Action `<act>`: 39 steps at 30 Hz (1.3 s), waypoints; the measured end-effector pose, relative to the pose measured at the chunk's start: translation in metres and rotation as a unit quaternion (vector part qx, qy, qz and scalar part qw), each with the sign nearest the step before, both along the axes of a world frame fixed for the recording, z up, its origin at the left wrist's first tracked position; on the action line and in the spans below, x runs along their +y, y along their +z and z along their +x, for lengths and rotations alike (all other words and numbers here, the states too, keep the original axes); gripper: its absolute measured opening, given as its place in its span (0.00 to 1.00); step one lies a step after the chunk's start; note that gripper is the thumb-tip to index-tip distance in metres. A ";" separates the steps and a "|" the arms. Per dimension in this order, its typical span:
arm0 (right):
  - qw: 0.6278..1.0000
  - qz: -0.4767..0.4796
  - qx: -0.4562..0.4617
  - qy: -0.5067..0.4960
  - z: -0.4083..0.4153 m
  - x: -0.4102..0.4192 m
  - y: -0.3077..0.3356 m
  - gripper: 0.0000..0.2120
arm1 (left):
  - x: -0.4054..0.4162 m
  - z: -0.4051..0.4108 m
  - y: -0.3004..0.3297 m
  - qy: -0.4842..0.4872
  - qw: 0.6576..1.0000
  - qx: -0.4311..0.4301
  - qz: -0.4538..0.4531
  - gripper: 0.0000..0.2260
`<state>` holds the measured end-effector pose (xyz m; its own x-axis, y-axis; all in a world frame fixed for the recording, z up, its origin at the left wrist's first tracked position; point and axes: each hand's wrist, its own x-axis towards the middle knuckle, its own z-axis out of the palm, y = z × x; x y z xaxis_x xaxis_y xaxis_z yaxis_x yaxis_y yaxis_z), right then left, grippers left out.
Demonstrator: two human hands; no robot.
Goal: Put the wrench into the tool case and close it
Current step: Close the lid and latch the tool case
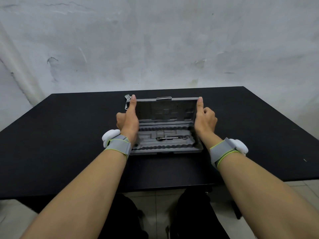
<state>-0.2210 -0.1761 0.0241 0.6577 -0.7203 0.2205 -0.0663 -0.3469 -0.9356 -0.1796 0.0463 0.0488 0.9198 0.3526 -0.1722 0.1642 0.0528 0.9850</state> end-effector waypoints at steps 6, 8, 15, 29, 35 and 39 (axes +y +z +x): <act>1.000 0.009 0.007 0.013 0.000 -0.002 0.002 0.29 | 0.003 0.002 -0.001 -0.007 0.999 -0.037 -0.008 0.27; 1.000 0.010 -0.005 0.027 0.000 -0.002 0.002 0.27 | 0.004 0.005 -0.003 -0.010 0.998 -0.063 0.001 0.24; 0.996 -0.001 -0.032 0.087 -0.005 -0.005 -0.001 0.19 | 0.011 0.008 -0.006 -0.072 0.989 -0.130 -0.010 0.15; 0.991 -0.034 -0.055 0.114 -0.014 -0.006 -0.014 0.18 | 0.022 0.006 -0.025 -0.123 0.967 -0.220 0.032 0.03; 0.990 -0.057 -0.055 0.119 -0.017 -0.006 -0.023 0.16 | 0.027 0.002 -0.037 -0.141 0.960 -0.224 0.088 0.13; 0.986 -0.084 -0.049 0.135 -0.019 -0.010 -0.030 0.17 | 0.031 0.000 -0.046 -0.153 0.953 -0.220 0.139 0.14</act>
<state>-0.2405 -0.1858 -0.0056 0.7901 -0.4699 0.3936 0.1366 -0.4909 -0.8604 -0.1797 0.0778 0.0027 0.9484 0.0327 0.3154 -0.3026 -0.2039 0.9310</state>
